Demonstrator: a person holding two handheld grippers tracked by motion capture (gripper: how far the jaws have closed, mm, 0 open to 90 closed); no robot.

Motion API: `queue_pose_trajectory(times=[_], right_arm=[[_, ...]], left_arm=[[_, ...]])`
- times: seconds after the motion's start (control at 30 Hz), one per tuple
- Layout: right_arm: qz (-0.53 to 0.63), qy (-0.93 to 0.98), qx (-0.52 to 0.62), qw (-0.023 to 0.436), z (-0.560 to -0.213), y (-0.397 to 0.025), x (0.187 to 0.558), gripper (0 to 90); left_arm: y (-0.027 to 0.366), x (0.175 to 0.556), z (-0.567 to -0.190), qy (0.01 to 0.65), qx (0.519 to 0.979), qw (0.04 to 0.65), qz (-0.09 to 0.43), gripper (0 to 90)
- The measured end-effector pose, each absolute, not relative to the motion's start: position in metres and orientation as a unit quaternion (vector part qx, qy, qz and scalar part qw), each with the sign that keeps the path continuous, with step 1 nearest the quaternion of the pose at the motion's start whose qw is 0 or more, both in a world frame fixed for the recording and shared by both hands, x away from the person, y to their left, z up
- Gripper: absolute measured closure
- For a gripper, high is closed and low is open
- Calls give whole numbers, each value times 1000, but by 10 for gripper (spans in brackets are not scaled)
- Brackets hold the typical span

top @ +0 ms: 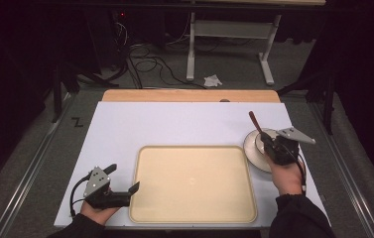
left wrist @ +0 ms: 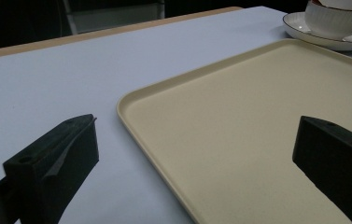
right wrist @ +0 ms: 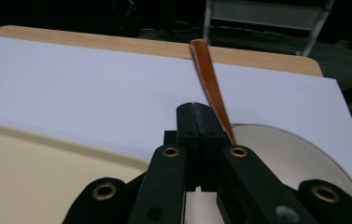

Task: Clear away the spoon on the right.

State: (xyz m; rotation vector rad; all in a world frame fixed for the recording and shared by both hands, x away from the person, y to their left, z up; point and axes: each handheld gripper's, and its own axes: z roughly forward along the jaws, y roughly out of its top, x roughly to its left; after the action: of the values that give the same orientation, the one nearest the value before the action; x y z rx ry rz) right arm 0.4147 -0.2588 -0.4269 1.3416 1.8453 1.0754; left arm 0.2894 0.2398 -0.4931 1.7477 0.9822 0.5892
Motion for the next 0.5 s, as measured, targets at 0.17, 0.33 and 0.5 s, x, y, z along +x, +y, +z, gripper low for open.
queue_pose_trajectory(times=[0.17,0.33,0.5], right_arm=[[379,692,526,318,-425,-255,449,900],[349,689,544,328,-422,-252,478,900],[340,686,558,321,-417,-249,494,900]], left_arm=[[240,289,-493,404,724,504,242,9],[240,289,-493,406,723,506,240,10],[240,289,-494,407,722,507,237,10]])
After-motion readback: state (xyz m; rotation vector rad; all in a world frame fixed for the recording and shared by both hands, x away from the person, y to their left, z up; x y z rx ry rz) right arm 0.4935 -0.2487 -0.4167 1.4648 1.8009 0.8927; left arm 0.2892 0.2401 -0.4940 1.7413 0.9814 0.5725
